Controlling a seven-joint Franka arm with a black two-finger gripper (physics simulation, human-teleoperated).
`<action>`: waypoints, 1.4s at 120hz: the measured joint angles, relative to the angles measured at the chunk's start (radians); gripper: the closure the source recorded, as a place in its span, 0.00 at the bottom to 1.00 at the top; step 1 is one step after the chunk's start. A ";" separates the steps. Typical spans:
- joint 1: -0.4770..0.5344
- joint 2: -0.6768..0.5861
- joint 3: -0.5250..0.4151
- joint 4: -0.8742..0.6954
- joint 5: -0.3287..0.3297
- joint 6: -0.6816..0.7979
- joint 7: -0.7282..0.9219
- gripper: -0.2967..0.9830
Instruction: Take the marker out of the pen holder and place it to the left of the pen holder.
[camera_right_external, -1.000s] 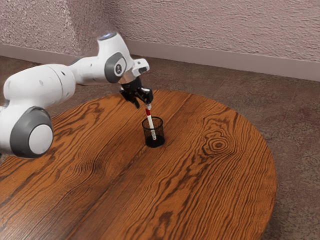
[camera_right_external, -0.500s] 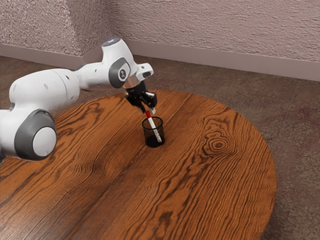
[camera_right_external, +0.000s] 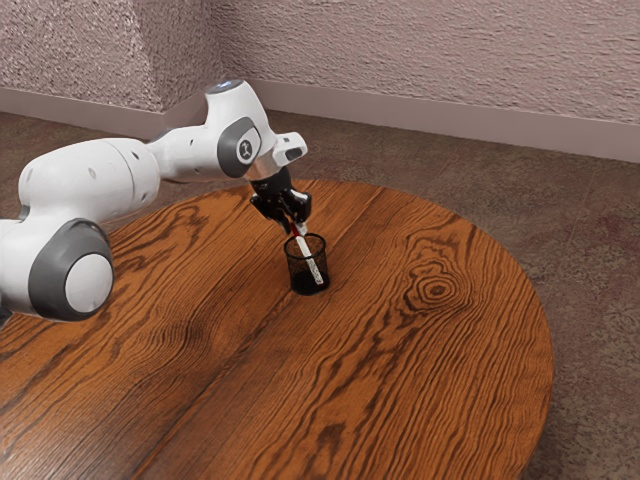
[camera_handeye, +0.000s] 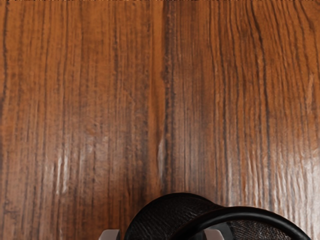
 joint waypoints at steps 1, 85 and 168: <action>0.000 0.000 0.000 0.000 0.000 0.000 0.000 0.66; 0.001 -0.113 0.005 -0.091 0.025 0.002 -0.023 0.83; 0.032 -0.252 0.130 -0.316 0.164 0.252 -0.119 0.84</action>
